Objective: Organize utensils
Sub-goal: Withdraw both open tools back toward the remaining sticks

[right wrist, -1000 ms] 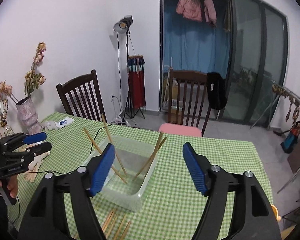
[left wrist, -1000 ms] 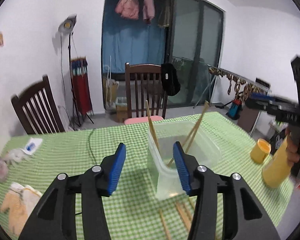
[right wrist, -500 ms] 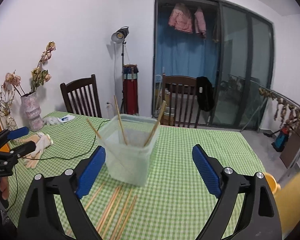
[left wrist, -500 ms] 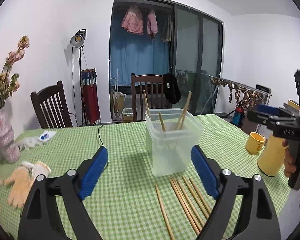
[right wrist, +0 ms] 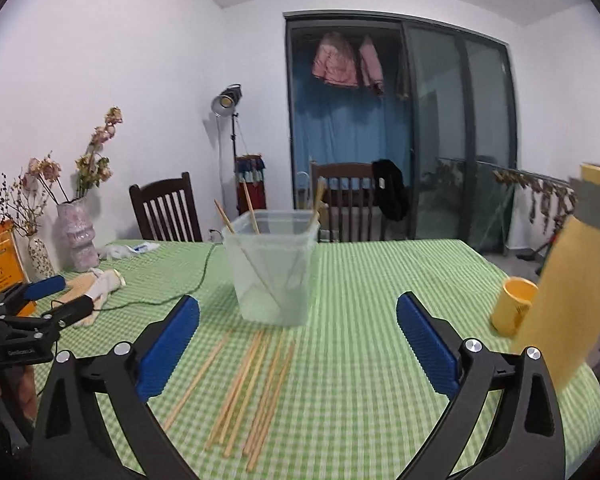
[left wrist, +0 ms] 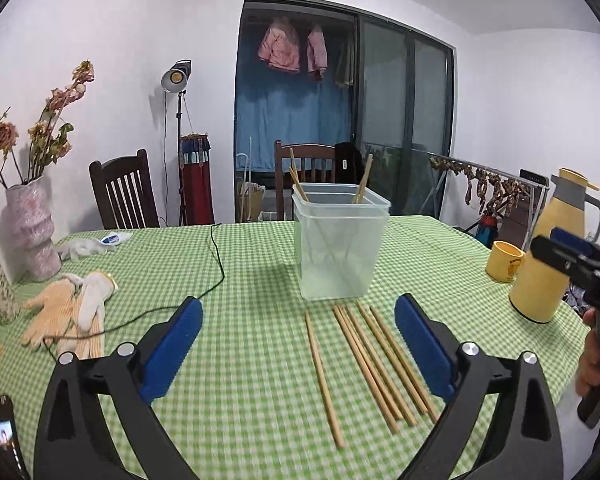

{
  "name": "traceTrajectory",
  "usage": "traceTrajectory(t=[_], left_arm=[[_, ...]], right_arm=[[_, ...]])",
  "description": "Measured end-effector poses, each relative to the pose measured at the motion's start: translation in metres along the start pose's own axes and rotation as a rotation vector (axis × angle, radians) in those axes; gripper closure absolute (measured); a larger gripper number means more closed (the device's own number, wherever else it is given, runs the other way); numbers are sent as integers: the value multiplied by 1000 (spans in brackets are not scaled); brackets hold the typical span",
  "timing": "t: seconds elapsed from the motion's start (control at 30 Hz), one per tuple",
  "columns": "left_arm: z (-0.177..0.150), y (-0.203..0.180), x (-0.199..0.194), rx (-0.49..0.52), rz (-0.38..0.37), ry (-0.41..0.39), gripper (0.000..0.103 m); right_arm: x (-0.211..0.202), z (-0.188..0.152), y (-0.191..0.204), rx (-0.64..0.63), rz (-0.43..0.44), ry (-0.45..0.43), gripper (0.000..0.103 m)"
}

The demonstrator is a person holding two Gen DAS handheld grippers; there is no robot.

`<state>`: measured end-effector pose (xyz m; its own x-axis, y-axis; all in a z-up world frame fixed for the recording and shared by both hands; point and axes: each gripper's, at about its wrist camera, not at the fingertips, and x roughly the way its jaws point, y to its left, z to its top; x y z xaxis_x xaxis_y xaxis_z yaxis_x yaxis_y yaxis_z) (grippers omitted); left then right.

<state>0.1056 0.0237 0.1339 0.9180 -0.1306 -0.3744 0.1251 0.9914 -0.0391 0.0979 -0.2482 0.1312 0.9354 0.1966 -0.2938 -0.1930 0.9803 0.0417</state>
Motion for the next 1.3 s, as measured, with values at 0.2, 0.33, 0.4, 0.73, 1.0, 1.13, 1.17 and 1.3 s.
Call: traceTrajectory(t=[0.2, 0.33, 0.4, 0.73, 1.0, 1.13, 1.17, 1.3], left_arm=[[-33, -10, -15, 7, -35, -6, 8], [-61, -14, -13, 4, -47, 9, 8], [-72, -15, -9, -8, -68, 45, 8], [-123, -9, 13, 20, -62, 135, 8], [-143, -2, 14, 26, -33, 171, 8], [-147, 2, 24, 38, -27, 219, 8], [-143, 2, 29, 66, -14, 224, 8], [-125, 3, 54, 85, 28, 261, 9]], right_arm=[[-13, -32, 14, -71, -122, 18, 8], [-16, -56, 18, -72, -168, 31, 8], [-17, -69, 20, -63, -155, 47, 8], [-5, -112, 26, -46, -130, 138, 8], [2, -136, 28, -64, -95, 247, 8], [8, -138, 27, -63, -72, 269, 8], [11, -138, 27, -61, -75, 280, 8], [33, -135, 28, -22, -28, 350, 11]])
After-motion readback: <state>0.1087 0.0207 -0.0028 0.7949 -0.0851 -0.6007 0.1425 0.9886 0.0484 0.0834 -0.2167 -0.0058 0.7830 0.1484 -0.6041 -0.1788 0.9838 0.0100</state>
